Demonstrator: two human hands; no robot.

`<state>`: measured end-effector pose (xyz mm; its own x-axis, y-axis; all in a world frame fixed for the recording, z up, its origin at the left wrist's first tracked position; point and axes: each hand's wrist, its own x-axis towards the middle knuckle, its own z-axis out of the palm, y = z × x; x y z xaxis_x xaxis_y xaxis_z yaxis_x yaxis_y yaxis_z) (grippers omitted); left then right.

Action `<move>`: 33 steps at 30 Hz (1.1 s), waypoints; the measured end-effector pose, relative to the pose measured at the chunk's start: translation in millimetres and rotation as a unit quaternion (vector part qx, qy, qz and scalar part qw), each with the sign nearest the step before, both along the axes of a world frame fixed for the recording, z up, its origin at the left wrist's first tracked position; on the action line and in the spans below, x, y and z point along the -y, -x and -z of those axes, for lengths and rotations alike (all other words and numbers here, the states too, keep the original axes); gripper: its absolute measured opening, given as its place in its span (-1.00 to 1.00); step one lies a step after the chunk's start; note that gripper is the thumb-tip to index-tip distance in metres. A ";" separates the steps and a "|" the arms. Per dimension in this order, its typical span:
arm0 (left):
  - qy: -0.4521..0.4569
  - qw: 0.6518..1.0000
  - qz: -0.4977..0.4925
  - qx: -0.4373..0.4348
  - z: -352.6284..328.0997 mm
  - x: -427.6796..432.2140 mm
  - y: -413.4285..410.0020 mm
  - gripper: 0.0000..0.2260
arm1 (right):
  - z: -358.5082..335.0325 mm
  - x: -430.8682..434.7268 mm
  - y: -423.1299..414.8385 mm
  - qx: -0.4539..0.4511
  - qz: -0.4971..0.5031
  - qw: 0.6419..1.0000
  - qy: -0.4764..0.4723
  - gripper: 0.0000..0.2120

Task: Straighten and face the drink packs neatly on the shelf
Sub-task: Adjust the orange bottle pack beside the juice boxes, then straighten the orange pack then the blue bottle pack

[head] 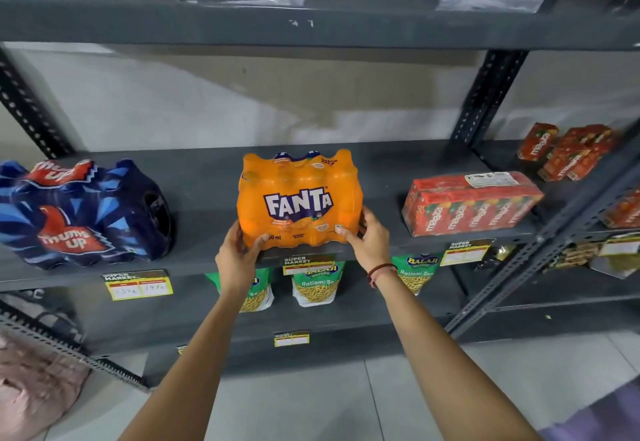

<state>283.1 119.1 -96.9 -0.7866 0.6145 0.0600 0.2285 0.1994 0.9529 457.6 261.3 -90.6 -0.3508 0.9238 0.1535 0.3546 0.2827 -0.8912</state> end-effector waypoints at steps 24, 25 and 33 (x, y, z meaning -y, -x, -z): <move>-0.148 0.926 -0.348 0.015 -10.7 173.2 165.0 -0.71 | -19.3 169.0 205.7 -0.033 -0.214 0.964 -0.156 -0.52; -0.131 0.931 -0.340 0.011 -12.4 180.0 179.4 -0.62 | -21.7 168.6 219.3 -0.022 -0.231 0.964 -0.130 -0.45; -0.032 0.991 -0.124 0.029 -8.1 195.5 246.5 -0.45 | -12.9 160.1 255.6 -0.004 -0.238 0.970 -0.054 -0.37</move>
